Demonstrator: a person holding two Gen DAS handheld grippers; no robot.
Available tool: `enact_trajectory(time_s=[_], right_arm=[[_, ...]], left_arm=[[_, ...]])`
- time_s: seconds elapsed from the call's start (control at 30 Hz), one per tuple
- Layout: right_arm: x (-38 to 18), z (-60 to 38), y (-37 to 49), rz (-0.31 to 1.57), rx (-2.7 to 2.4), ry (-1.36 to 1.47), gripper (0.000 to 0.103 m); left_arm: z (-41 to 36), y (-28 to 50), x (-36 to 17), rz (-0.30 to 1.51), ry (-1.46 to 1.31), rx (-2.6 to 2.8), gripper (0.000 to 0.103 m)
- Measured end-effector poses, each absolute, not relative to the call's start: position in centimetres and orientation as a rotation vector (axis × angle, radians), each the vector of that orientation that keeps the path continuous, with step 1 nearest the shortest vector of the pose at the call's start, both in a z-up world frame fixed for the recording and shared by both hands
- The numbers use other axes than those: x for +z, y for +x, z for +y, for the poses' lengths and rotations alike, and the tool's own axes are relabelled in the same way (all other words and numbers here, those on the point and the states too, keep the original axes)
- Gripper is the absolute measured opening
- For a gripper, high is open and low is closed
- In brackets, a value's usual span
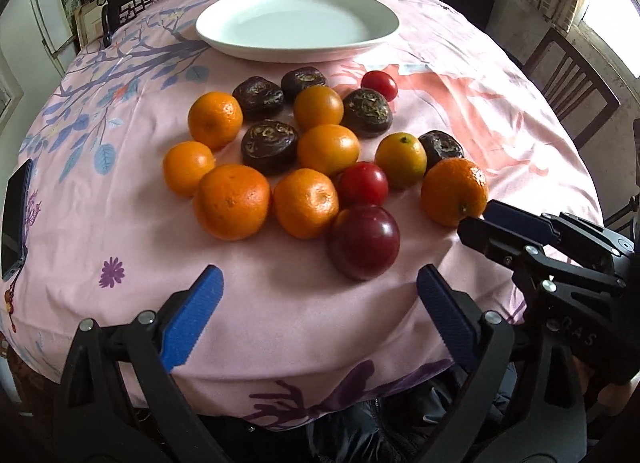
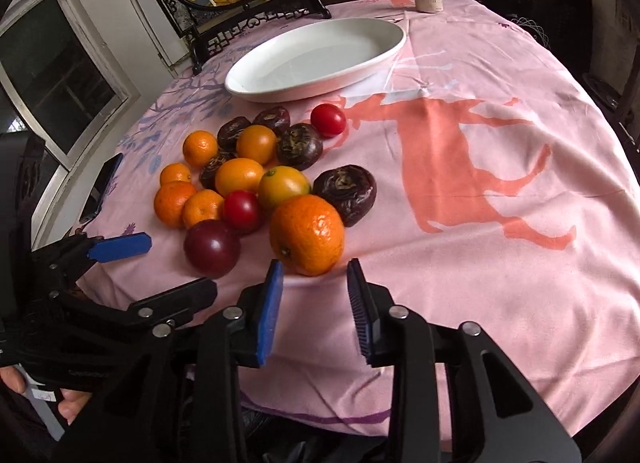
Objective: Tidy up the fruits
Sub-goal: 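Grasp a mandarin with the right tool while the left tool grasps a red plum, then carry both fruits over the white plate and open both tools to release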
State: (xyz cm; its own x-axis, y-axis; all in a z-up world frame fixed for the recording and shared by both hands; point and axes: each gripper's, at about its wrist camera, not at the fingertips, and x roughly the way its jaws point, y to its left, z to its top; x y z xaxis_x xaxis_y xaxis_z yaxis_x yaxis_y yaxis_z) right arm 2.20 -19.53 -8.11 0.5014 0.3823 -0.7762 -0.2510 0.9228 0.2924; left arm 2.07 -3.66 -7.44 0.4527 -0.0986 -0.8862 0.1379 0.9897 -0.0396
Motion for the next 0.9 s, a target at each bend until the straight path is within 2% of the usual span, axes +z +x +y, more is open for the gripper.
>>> enact_trajectory(time_s=[0.07,0.13,0.17,0.2,0.23,0.43,0.5,0.57,0.8,0.83,0.87,0.9], right_arm=[[-8.3,-19.4,2.8,0.957,0.39,0.147,0.055],[-8.5,-18.9,3.6,0.962,0.426,0.163,0.055],[-8.7,-18.6,3.9,0.964,0.45,0.164,0.054],[-8.9,-18.3,4.2,0.97,0.464,0.162,0.041],[-9.0,-18.1,4.3,0.974,0.477,0.164,0.039],[-5.8,-19.6,1.1,0.86,0.301,0.043,0.038],[-4.9,-21.0,0.2,0.827,0.227,0.033,0.038],[-4.6,-22.2,-0.3,0.815,0.191,0.045,0.038],[-5.4,-23.1,-1.0,0.824,0.215,0.073,0.038],[-5.5,-23.0,-1.0,0.832,0.223,0.074,0.038],[-5.6,-22.9,-1.1,0.837,0.226,0.074,0.038],[-5.7,-22.8,-1.1,0.843,0.228,0.075,0.038]], left_arm=[[-3.2,2.2,-7.3,1.092,0.024,-0.13,0.098],[-2.7,2.3,-7.2,1.098,0.013,-0.12,0.098],[-2.6,2.3,-7.2,1.098,0.012,-0.112,0.098],[-2.6,2.3,-7.2,1.1,0.014,-0.112,0.098],[-2.5,2.4,-7.2,1.104,0.02,-0.114,0.098],[-3.9,2.3,-7.2,1.099,0.054,-0.127,0.098],[-4.7,2.5,-7.6,1.102,0.07,-0.125,0.093],[-5.3,2.8,-8.1,1.121,0.071,-0.128,0.069],[-6.0,3.7,-8.6,1.104,0.037,-0.089,0.067],[-5.9,3.8,-8.7,1.099,0.031,-0.086,0.065],[-5.9,3.7,-8.7,1.092,0.03,-0.077,0.057],[-5.9,3.6,-8.6,1.086,0.034,-0.074,0.057]])
